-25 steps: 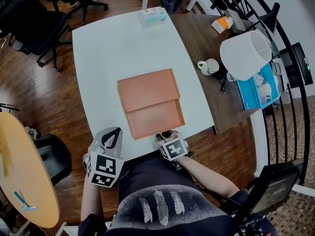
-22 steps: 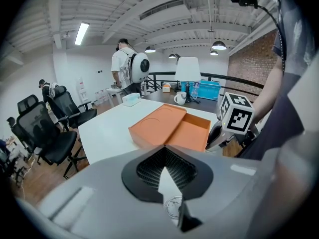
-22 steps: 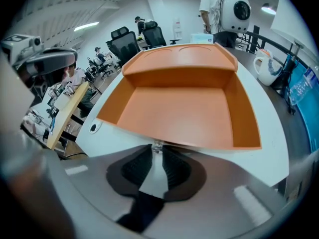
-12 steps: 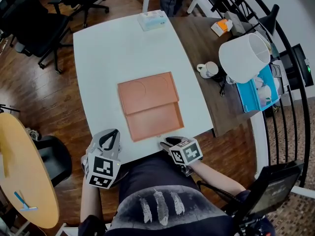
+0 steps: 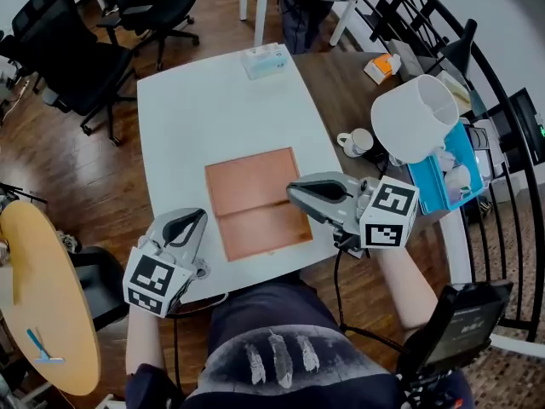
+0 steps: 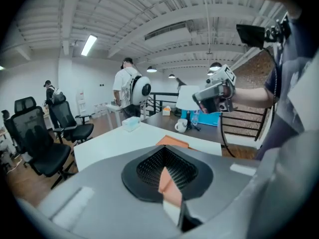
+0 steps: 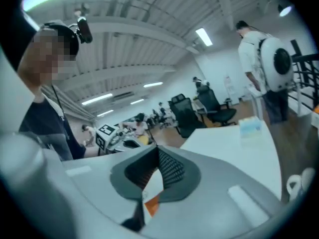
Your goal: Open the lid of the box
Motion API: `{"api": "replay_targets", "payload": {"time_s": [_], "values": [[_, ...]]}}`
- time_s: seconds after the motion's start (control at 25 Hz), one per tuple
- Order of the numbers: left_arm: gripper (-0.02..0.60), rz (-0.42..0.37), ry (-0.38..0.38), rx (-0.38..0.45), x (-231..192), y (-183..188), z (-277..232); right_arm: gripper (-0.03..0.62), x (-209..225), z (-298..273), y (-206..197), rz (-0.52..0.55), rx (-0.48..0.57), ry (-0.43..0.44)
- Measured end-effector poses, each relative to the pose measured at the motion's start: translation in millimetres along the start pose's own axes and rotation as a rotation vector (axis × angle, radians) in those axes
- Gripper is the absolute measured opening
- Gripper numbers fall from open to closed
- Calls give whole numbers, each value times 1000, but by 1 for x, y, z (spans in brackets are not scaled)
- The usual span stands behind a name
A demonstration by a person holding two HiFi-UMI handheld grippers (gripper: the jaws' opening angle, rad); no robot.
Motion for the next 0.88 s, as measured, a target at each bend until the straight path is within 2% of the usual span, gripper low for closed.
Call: {"api": "replay_targets", "payload": {"time_s": [0.12, 0.24, 0.36, 0.6, 0.88], "values": [[17, -11, -66, 88, 8, 41, 1, 3, -11, -7, 39, 171, 21, 120], [17, 2, -118, 146, 13, 65, 6, 3, -17, -9, 43, 302, -29, 199], [17, 34, -138, 178, 18, 77, 10, 3, -23, -5, 38, 371, -63, 286], [17, 22, -146, 184, 30, 89, 13, 3, -19, 2, 42, 427, -65, 352], [17, 19, -126, 182, 31, 95, 12, 3, -14, 1, 41, 437, -54, 368]]}}
Point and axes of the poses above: the fingertips, and each gripper's own axes: z backward along the fingers, x to its right, y out of its top, the point moved 3 cm from there along z, backward along the fingers, and after that the axes turned 1 degree about y, right-handed, at the moved point
